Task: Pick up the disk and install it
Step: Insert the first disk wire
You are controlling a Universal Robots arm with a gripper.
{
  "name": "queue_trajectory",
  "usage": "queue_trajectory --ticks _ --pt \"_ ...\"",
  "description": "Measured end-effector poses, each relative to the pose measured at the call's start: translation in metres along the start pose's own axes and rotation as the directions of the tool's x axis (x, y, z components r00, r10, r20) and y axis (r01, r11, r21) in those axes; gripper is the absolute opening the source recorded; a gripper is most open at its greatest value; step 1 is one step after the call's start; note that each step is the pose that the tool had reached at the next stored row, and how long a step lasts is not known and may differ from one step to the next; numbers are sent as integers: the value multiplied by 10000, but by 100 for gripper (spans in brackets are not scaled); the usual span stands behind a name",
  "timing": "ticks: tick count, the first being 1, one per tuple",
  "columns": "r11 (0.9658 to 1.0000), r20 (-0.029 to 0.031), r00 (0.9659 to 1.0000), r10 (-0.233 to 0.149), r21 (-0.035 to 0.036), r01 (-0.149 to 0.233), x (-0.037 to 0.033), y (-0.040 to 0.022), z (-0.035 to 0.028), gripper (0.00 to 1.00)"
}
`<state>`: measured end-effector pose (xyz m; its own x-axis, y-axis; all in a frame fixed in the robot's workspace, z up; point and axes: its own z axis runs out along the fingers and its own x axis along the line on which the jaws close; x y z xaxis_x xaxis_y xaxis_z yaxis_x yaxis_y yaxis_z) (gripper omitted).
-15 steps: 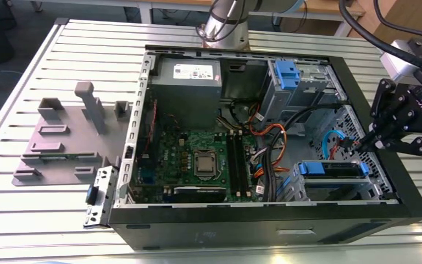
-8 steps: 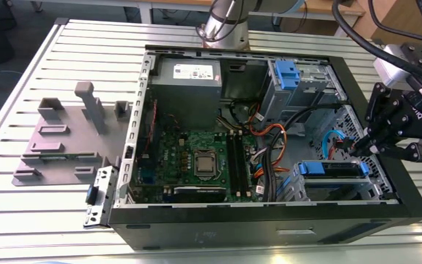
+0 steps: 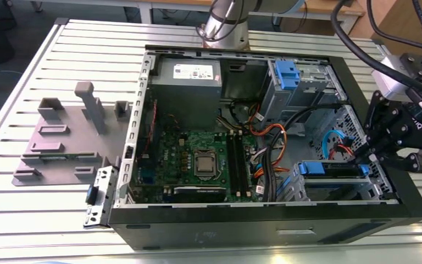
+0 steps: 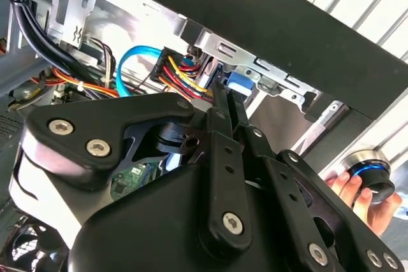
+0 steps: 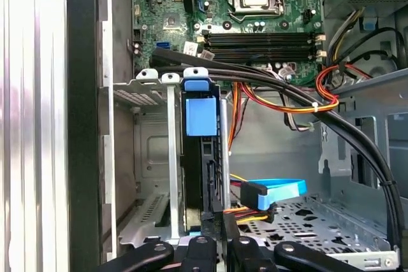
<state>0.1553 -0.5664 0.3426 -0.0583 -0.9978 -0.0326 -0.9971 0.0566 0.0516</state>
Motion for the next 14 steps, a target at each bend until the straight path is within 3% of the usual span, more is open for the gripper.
queue_trajectory --ticks 14 --pt "10000 -1 10000 -1 0 1 9 55 69 16"
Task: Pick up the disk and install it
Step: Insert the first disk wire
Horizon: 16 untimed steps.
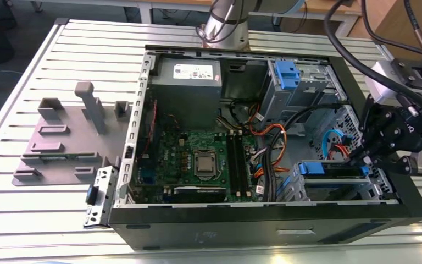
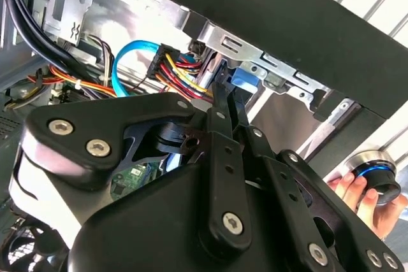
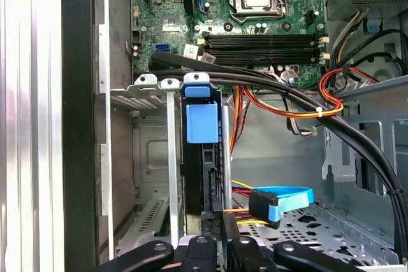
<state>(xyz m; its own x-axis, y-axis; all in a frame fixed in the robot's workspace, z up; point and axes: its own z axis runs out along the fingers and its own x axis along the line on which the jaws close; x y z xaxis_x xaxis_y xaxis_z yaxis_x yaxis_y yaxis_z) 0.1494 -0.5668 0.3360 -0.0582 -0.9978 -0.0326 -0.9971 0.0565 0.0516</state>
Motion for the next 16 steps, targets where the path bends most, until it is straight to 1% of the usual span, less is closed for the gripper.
queue_trajectory --ticks 9,14,16 --pt "10000 -8 10000 1 1 -1 9 61 61 16" --pt "10000 -6 10000 0 1 0 10 68 99 16" --pt "10000 -17 10000 1 1 -1 9 68 104 16"
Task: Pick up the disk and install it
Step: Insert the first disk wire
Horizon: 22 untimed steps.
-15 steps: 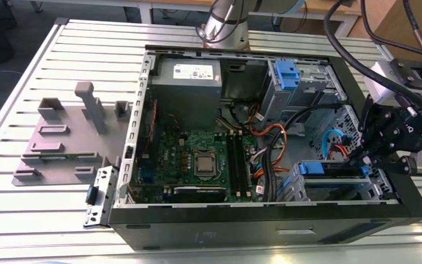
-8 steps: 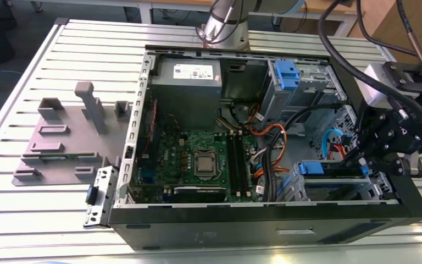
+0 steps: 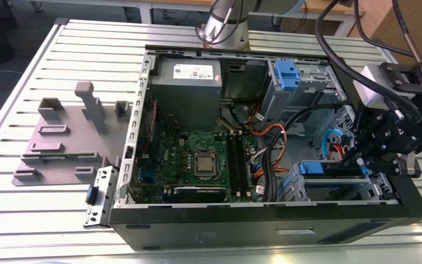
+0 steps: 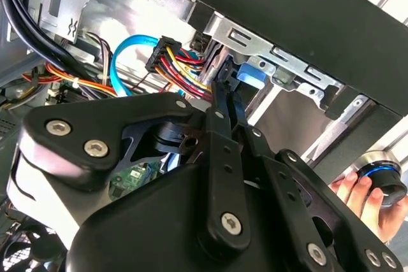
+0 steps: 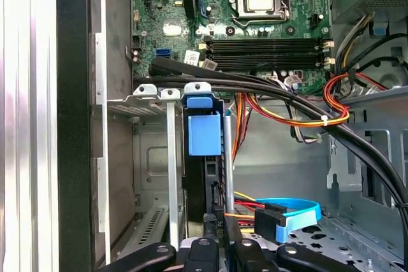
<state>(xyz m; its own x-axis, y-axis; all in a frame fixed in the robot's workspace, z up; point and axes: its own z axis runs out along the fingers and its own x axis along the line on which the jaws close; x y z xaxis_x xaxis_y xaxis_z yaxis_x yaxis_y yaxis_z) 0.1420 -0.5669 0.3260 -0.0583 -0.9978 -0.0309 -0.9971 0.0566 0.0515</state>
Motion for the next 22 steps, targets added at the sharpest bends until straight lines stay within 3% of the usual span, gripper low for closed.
queue_trajectory --ticks 4,6,8,12,19,22 --pt "10000 1 10000 0 0 0 -1 0 1 16" --pt "10000 48 10000 0 -7 0 -2 1 23 17" --pt "10000 35 10000 1 -3 -1 2 0 20 23" --pt "10000 16 10000 -1 -1 1 1 0 -3 23" --pt "10000 105 9999 -5 -6 5 -7 13 -253 23" --pt "10000 113 9999 -5 -7 5 -9 17 -333 21"
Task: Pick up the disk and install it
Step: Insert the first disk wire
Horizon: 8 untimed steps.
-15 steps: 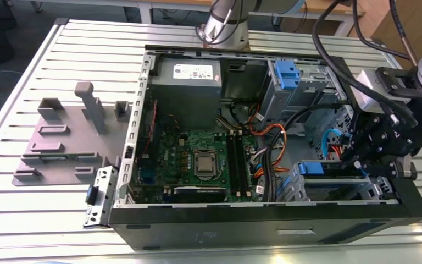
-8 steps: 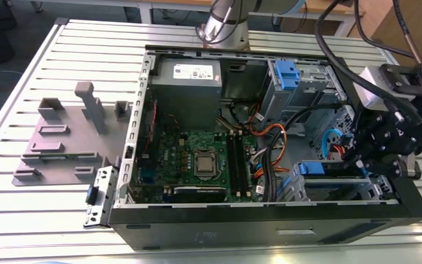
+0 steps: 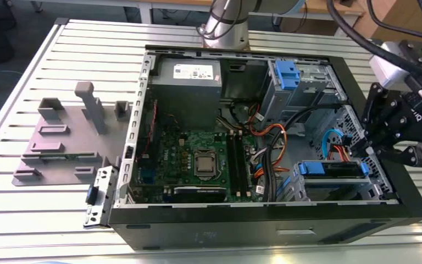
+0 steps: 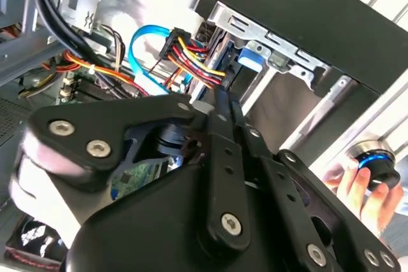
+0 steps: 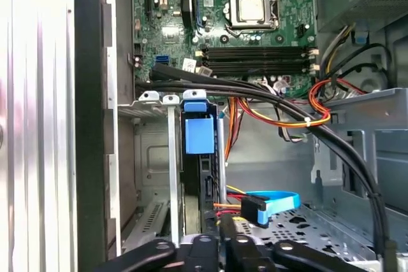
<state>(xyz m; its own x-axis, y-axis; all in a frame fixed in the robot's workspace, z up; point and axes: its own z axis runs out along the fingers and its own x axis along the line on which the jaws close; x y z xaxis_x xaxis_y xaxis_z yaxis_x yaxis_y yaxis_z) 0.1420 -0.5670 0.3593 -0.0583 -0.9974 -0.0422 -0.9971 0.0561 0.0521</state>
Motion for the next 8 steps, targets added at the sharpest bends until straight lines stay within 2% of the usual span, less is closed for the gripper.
queue_trajectory --ticks 2,8 --pt "10000 7 10000 -1 0 1 -1 1 -31 11" --pt "10000 10 10000 -2 -1 2 -4 5 -96 11"
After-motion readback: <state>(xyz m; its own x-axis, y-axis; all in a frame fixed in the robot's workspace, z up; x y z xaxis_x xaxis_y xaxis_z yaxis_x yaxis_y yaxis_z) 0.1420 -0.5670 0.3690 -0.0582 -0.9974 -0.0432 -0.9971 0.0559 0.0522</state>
